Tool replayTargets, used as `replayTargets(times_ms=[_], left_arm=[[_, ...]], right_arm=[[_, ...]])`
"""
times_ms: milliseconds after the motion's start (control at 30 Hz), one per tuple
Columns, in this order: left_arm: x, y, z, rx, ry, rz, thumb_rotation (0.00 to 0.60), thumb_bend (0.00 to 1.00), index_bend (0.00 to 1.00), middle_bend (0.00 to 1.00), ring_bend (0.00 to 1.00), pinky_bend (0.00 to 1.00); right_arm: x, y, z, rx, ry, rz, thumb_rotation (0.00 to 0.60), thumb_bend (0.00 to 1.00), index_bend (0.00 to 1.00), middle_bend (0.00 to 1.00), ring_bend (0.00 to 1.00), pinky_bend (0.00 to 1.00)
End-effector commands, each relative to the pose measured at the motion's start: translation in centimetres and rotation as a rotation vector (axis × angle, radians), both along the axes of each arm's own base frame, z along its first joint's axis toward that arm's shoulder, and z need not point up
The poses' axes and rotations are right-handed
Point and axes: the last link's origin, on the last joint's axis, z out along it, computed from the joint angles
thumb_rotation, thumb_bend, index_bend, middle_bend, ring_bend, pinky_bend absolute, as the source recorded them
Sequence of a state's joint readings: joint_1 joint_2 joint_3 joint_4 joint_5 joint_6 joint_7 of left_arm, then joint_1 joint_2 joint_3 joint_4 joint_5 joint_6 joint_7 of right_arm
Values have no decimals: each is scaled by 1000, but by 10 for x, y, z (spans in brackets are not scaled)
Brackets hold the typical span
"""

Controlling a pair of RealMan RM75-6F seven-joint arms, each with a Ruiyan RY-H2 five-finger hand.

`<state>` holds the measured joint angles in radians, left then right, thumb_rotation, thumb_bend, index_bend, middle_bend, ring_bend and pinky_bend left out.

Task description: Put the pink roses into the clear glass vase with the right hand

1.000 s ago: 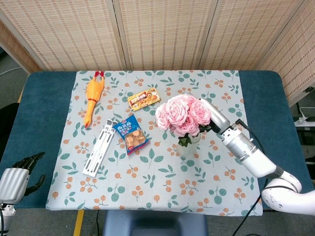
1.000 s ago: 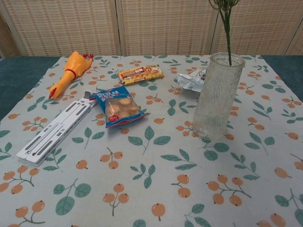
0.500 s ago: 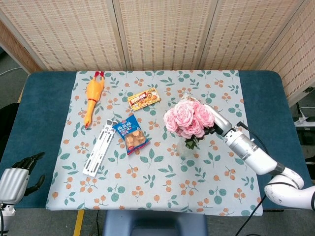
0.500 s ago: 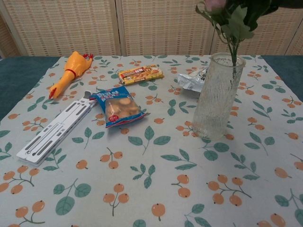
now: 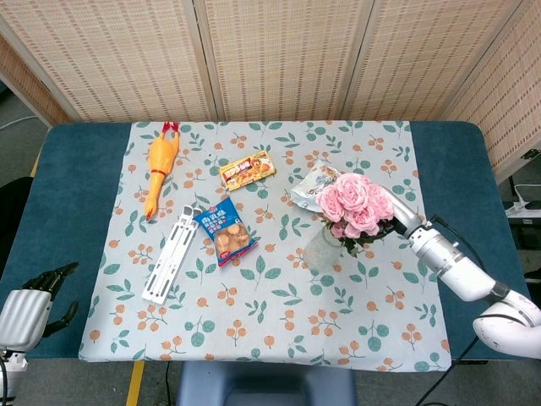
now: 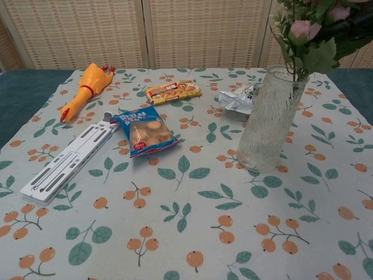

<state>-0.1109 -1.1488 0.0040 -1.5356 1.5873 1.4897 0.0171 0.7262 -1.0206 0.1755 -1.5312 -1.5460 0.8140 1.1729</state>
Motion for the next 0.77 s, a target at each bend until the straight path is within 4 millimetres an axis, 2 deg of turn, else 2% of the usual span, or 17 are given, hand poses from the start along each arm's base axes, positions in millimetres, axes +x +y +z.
replayTargets(times_ms=[33,200,333,467,533,600,667,767], left_arm=[[0,0,0,-2,1,2,600,372,166,287,303,458],[-1,1,0,0,0,3,600,371,166,288,303,458],[-2,2,0,0,-6,7,600,371,166,289,303,458],[-4,2,0,-1,-7,14,600,371,166,289,303,458],[-3,1,1,2,-8,10,600,371,166,290,303,458],[-3,1,1,5,-9,6,600,371,166,293,302,458],[-2,1,1,7,-7,5,600,371,166,294,303,458],[-2,0,0,7,-4,2,600,371,166,295,303,458]], right_arm=[[-15,3,5,-24,34,16,600,44,64,984,962,1000],[-22,28,15,-142,56,138,600,17,8,921,864,962],[-30,60,21,-199,59,199,600,12,6,860,815,930],[-44,88,29,-271,142,230,600,12,7,803,778,917],[-57,104,33,-360,232,226,600,12,36,763,740,895],[-69,118,33,-458,325,211,600,11,114,726,691,867],[-87,135,28,-579,474,171,600,11,182,662,608,816],[-112,154,13,-723,710,97,600,11,200,497,421,702]])
